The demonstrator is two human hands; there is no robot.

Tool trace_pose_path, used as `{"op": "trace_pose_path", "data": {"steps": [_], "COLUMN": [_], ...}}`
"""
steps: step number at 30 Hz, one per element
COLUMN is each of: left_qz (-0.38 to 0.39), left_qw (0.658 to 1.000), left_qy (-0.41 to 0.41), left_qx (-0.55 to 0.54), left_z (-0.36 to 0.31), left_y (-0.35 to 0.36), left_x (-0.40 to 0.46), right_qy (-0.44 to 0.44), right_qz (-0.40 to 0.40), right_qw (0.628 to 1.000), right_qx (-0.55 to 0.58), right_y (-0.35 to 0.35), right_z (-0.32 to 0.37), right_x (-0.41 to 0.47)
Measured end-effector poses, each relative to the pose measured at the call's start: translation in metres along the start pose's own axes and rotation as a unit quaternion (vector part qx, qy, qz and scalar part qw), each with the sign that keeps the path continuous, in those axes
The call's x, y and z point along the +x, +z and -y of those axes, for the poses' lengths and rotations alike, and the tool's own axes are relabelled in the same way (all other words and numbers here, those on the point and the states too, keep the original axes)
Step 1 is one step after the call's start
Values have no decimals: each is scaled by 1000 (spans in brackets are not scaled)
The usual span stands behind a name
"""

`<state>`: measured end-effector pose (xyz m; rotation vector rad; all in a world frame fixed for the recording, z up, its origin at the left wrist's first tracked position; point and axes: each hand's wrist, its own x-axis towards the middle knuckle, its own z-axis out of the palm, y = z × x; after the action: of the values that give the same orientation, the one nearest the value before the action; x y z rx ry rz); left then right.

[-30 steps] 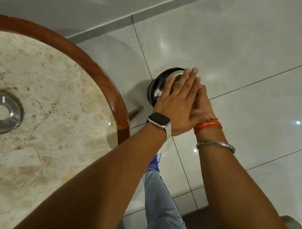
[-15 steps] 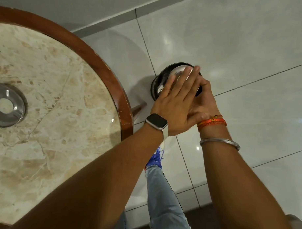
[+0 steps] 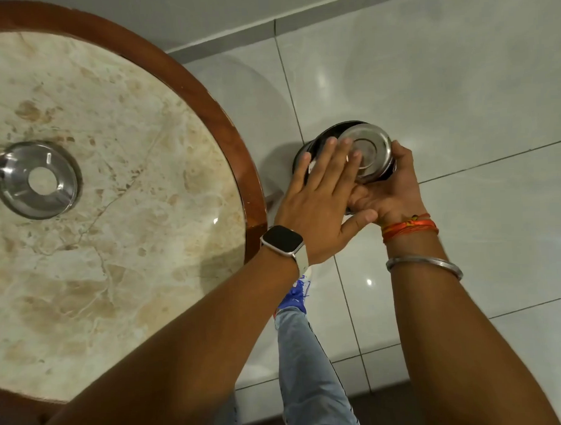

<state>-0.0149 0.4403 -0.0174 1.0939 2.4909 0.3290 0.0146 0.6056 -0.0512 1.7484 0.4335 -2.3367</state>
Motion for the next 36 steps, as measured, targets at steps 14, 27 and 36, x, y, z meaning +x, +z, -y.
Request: {"op": "trace_pose_path", "data": {"steps": [14,27,36], "left_qz": [-151,-147,-118], "left_qw": [965,954,951], "left_qy": [-211,-256,-285], "left_qx": [35,57,38], "left_z": [81,148,179], "left_y": [-36,-28,-26], "left_x": [-58,-140,-196], "right_qy": [-518,-599,-597], "right_qz": [-14,56,90], "right_qw": [757,614,510], "right_qx": [-398,-510,-613], "right_y": [15,33,60], "right_z": [-63,-96,-145], "right_x": [-10,-40,-51]}}
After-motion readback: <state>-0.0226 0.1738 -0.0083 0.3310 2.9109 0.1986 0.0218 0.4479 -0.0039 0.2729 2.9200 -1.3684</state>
